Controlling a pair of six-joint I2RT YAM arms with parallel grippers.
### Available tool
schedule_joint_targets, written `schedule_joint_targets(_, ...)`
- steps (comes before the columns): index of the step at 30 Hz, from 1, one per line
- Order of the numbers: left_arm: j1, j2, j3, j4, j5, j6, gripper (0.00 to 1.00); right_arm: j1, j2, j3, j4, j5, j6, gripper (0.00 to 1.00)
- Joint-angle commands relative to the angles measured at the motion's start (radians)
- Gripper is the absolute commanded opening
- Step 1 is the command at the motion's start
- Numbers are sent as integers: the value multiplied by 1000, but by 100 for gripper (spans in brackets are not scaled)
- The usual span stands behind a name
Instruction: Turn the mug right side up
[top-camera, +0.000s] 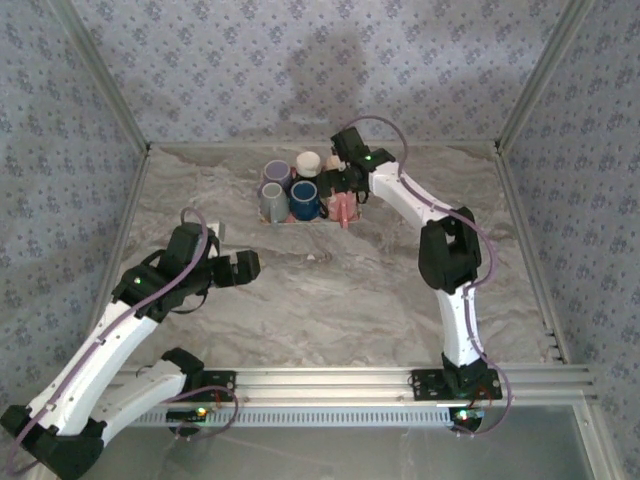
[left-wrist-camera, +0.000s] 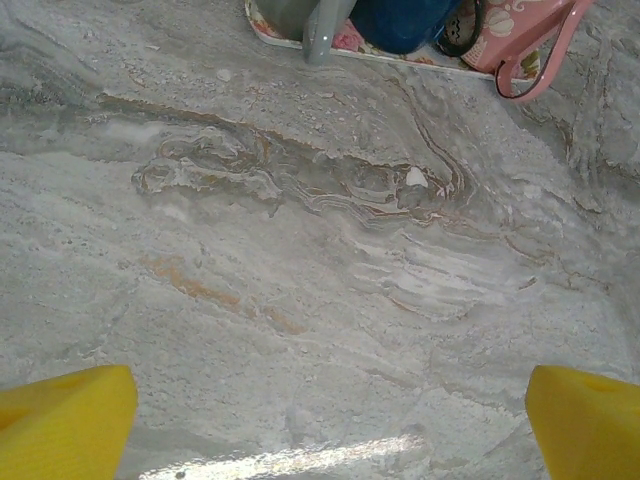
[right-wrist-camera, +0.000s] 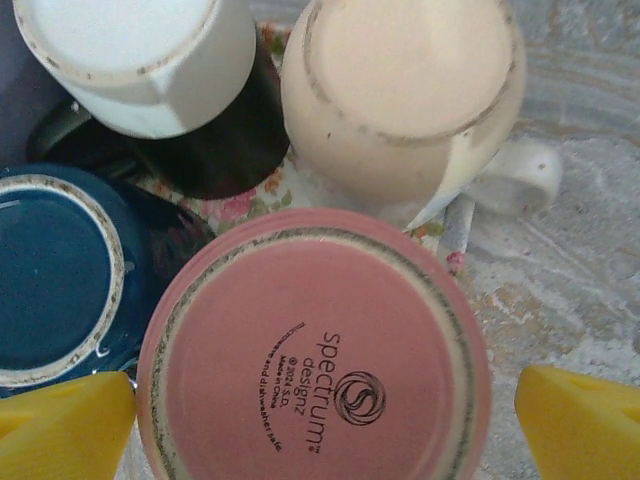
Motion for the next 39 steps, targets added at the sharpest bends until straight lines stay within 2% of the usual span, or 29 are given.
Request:
schedule_joint_targets(1, 7, -6, 22, -3, 6, 22, 100, 5, 41, 62, -62, -45, 11, 100)
schedule_joint_targets(13, 11, -12, 25, -9, -9, 28, 100, -9, 130, 121, -95, -19, 54, 98)
schedule_joint_targets(21, 13, -16, 25, -11, -33, 23, 100, 1, 114, 115, -85, 29, 66, 76)
schedule_joint_targets(31, 14, -28, 23, 2, -52, -7, 100, 41, -1, 107, -84, 155, 25, 64)
schedule_joint_targets(36, 15, -48, 33, 38, -39, 5, 100, 52, -120, 34, -50, 194, 30, 64)
schedule_joint_targets(39, 14, -65, 28, 83, 12, 32, 99, 63, -207, -24, -35, 197, 36, 63)
